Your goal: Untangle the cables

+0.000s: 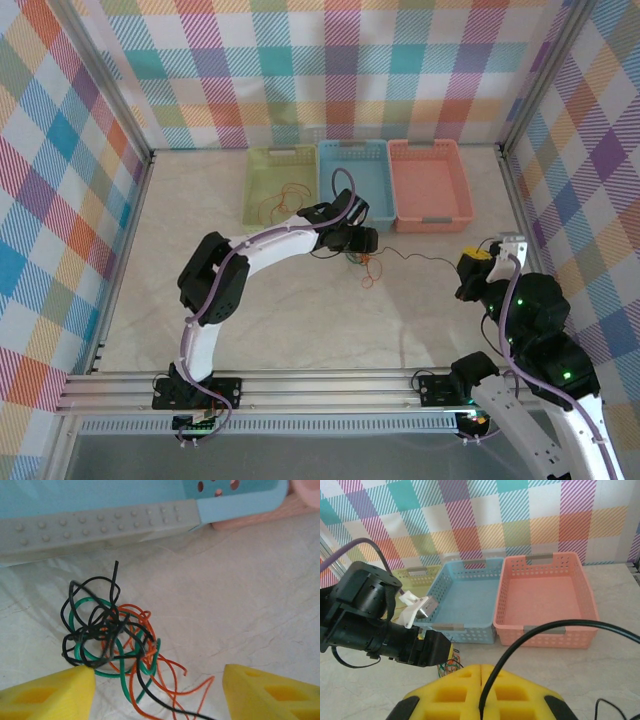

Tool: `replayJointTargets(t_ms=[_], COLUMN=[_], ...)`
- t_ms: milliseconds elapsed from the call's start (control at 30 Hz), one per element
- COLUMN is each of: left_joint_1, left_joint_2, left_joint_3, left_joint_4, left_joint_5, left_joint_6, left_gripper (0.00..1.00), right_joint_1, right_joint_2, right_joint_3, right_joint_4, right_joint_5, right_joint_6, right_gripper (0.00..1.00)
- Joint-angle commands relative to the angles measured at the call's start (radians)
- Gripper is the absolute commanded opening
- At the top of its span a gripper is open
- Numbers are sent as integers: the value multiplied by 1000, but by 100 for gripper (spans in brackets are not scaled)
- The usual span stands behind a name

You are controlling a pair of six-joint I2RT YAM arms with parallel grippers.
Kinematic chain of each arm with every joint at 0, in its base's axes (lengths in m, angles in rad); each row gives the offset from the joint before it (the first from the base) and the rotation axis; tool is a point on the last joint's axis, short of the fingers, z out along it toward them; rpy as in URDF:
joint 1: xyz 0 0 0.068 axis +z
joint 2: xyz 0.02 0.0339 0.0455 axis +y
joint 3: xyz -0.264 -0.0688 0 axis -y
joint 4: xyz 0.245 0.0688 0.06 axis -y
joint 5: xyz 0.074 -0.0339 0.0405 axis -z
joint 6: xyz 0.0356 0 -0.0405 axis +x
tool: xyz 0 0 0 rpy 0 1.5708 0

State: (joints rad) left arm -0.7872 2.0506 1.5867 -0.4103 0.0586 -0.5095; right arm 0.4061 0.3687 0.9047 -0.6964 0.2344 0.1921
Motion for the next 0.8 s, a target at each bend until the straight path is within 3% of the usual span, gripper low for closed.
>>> replayJointTargets(t_ms=[0,167,500,767], left_joint_1=[19,23,32,34], left_joint_2=[42,103,121,20], left_joint_3=[40,102,90,11], left_joint_4=[-54,-99,-96,-33], left_joint_5=[-14,-8,-13,25], left_joint_6=[-14,-1,19,41], left_gripper=[62,51,44,44], right_joint_1=[2,2,4,3], right_joint_2=[-26,-40,-50,59], right_joint_3=[81,160,411,358], right_joint_4=[-32,-72,-125,19], right_joint_5=[-27,-97,-200,-291], right_joint_6=[-23,-1,-9,31], right_gripper=[0,0,0,0])
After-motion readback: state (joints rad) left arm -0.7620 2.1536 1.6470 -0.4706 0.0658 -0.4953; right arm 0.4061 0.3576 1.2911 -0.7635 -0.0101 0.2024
